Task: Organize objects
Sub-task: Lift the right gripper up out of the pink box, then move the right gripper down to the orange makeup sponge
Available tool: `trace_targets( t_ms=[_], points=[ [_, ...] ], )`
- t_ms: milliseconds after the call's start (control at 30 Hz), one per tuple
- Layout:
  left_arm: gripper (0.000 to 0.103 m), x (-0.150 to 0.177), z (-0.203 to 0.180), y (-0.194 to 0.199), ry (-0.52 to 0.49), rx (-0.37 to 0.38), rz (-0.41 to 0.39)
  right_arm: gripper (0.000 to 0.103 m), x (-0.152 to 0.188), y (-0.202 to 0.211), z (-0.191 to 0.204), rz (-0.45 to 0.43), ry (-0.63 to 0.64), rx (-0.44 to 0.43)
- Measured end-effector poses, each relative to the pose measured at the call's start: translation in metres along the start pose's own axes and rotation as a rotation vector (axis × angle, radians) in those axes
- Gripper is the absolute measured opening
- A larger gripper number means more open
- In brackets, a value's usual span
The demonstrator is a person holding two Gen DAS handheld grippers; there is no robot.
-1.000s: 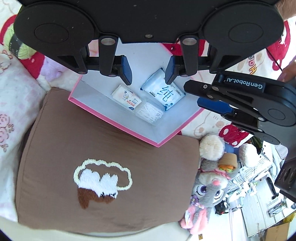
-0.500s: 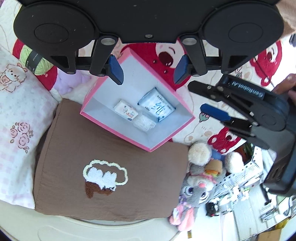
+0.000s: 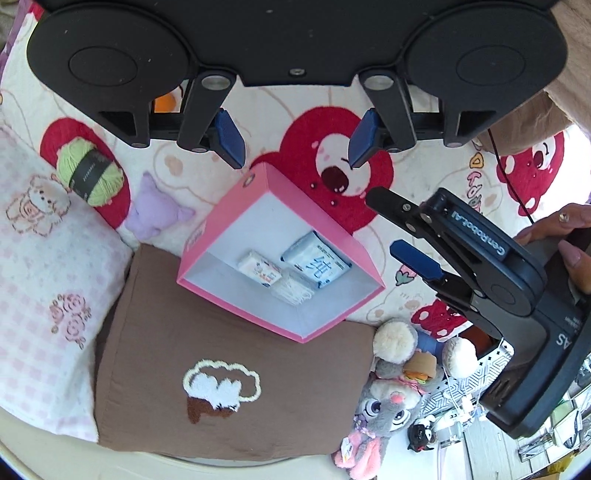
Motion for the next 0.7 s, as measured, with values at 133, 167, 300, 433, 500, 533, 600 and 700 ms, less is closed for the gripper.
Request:
trace_targets(
  t_ms=[133,167,300,433,500,533,600,700],
  points=[
    [0.084,0.006,-0.01,-0.011,-0.006,0.022,0.018,0.069,0.023,-0.004,-0.005,0.011,-0.012,0.023],
    [0.085,0.007,-0.012,-0.014,-0.011,0.03,0.025,0.07,0.028,-0.006,-0.007,0.012,-0.02,0.023],
    [0.088,0.014,-0.023,-0.031,-0.047,0.036,0.038,0.079,0.044,-0.01,-0.013,0.011,-0.02,0.031],
    [0.095,0.015,-0.032,-0.049,-0.069,0.033,0.039,0.089,0.055,-0.014,-0.016,-0.018,0.005,0.054],
    [0.097,0.014,-0.036,-0.057,-0.078,0.023,0.035,0.089,0.06,-0.017,-0.019,-0.033,0.011,0.063],
    [0.098,0.014,-0.037,-0.063,-0.084,0.019,0.039,0.089,0.062,-0.019,-0.021,-0.038,0.012,0.067],
    [0.098,0.013,-0.038,-0.072,-0.079,0.017,0.049,0.089,0.066,-0.023,-0.026,-0.047,0.006,0.08],
    [0.098,0.013,-0.039,-0.086,-0.06,0.02,0.063,0.089,0.074,-0.028,-0.033,-0.071,0.006,0.098]
  ],
)
Point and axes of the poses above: each gripper's, at about its wrist camera, not at the fingertips, and y roughly against the way its jaws point, z to its left, x to its underside, the point moved 3 cm from there along -y, roughly the way its jaws point, and after that the axes turned 15 degrees about y, right-handed, at the moved point
